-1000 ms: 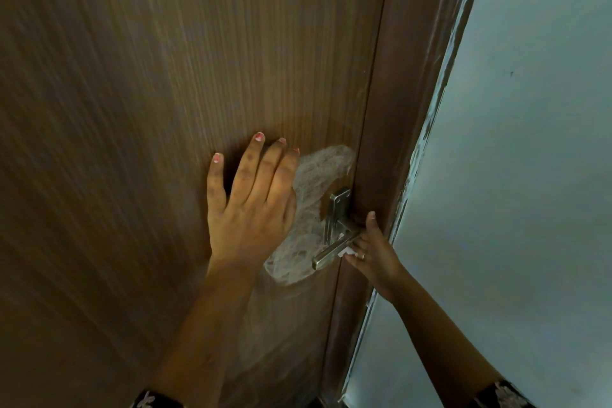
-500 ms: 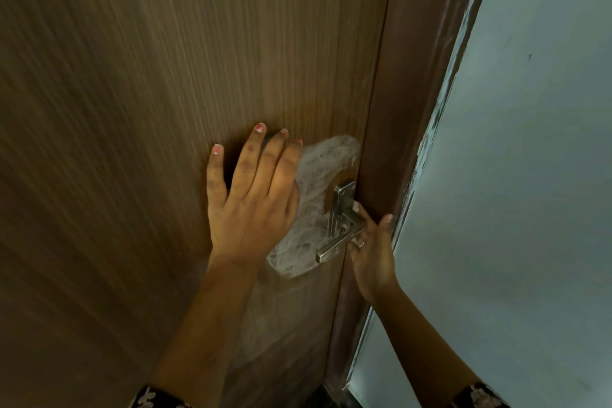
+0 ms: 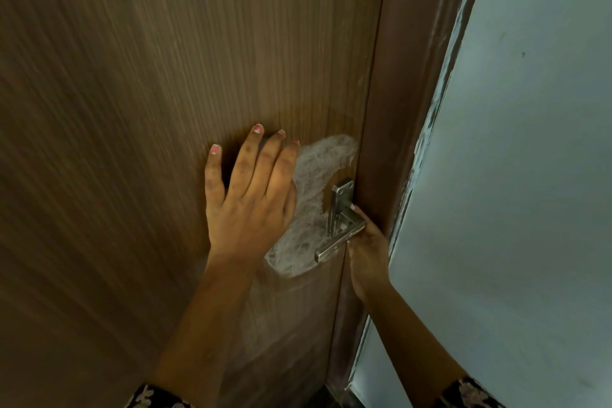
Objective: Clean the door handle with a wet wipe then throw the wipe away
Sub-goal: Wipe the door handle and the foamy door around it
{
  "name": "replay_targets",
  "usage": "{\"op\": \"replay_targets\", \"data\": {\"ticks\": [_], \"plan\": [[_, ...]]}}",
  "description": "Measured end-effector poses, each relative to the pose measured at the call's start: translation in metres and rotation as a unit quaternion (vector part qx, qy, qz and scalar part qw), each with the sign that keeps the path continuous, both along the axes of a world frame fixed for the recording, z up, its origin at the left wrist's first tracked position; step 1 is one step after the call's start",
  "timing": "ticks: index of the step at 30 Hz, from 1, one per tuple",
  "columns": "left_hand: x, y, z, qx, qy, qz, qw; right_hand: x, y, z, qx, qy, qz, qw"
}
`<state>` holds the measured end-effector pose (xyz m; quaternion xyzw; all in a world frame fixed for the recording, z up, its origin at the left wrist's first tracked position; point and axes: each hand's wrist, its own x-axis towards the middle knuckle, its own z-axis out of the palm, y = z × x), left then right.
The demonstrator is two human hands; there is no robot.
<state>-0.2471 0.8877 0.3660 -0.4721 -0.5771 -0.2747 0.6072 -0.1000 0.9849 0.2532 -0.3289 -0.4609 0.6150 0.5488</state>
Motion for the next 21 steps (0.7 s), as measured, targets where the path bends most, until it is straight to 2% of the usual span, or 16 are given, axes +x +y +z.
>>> {"op": "replay_targets", "data": {"ticks": [4,6,10,15,21], "plan": [[0.001,0.0,0.0,-0.001,0.001,-0.002,1.0,-0.009,-0.003,-0.011,-0.025,-0.088,-0.088,0.992],[0.001,0.0,0.0,0.002,0.004,-0.002,1.0,-0.014,-0.003,-0.02,-0.058,-0.115,-0.095,0.987],[0.002,0.0,-0.001,0.002,0.004,-0.001,1.0,-0.019,-0.003,-0.027,-0.118,-0.064,-0.084,0.987],[0.002,0.0,-0.001,-0.003,0.005,0.0,1.0,-0.023,-0.002,-0.024,-0.165,0.048,-0.104,0.98],[0.001,0.0,-0.001,-0.012,0.013,0.002,1.0,-0.026,-0.001,-0.021,-0.151,0.005,-0.143,0.978]]}}
